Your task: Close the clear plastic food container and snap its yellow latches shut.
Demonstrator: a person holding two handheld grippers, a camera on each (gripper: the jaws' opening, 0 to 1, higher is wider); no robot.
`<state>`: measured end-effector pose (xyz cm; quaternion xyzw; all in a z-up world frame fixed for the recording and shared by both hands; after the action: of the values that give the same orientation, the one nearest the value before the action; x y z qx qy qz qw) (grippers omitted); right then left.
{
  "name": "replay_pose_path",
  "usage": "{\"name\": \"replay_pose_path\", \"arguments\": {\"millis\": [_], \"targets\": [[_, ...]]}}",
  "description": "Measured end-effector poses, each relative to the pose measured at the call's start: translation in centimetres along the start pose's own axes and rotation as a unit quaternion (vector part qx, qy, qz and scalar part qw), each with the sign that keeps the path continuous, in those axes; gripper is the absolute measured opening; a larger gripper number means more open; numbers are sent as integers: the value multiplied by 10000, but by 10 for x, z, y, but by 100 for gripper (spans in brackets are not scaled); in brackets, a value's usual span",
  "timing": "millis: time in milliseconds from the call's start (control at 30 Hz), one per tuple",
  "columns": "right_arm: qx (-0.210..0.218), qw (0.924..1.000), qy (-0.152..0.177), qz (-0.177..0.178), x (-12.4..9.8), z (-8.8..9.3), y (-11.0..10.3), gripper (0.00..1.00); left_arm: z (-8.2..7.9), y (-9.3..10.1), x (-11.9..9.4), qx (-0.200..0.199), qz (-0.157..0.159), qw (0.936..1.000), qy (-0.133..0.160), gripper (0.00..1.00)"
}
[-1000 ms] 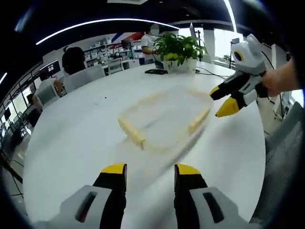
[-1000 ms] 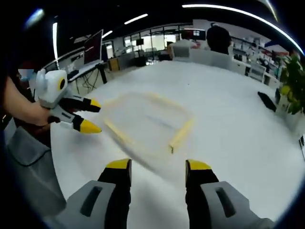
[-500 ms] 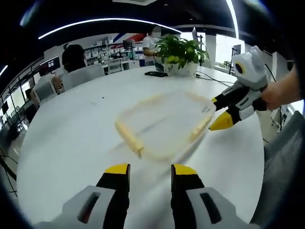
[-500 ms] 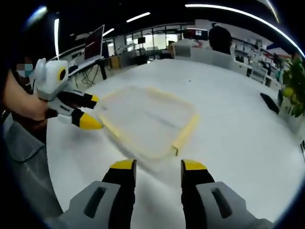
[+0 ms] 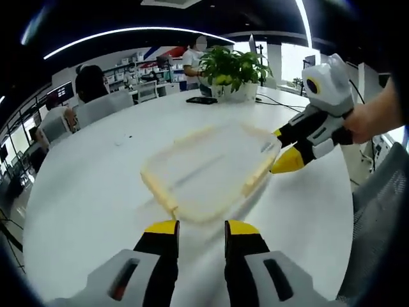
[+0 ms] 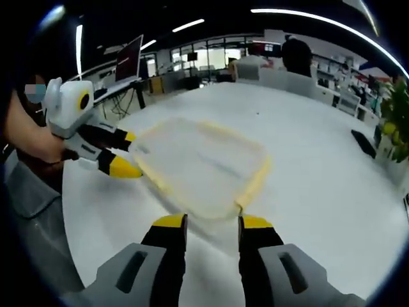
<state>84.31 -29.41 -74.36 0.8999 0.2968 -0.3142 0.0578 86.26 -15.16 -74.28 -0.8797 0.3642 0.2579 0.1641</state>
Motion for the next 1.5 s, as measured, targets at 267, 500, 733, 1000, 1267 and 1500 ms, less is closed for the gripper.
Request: {"name": "replay_pose_path", "arguments": {"millis": [267, 500, 733, 1000, 1267, 1500], "targets": [[-98, 9999, -31, -55, 8, -6, -7, 27, 4, -10, -4, 83, -100, 9999, -40, 20], [-69, 9999, 16, -98, 20, -17, -17, 26, 10, -28, -11, 74, -222, 9997, -86, 20], [-123, 9998, 18, -149, 32, -25, -24, 25, 15, -42, -15, 120, -311, 9994, -125, 19], [-102, 9999, 49, -114, 38, -30, -28, 25, 17, -51, -16, 106, -386, 9991, -143, 19], [-80, 9999, 5, -121, 39, -30, -28, 23, 16, -53, -16, 25, -408, 9991, -122, 20], [66, 9999, -65, -63, 34, -25, -26, 29, 15, -51, -22, -37, -454, 9989, -112, 24]]}}
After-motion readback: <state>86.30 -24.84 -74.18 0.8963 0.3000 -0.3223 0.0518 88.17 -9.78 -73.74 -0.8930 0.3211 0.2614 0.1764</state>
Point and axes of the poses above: the point that each gripper's makers call its tool centre point, and the gripper's own axes: x roughly forward along the fingers, y roughly to its right, z roughly out of its underside, the point moved 1 cm from there along -x, roughly backward along the fingers, and after that the axes turned 2 degrees about -z, right-handed, at the moved point
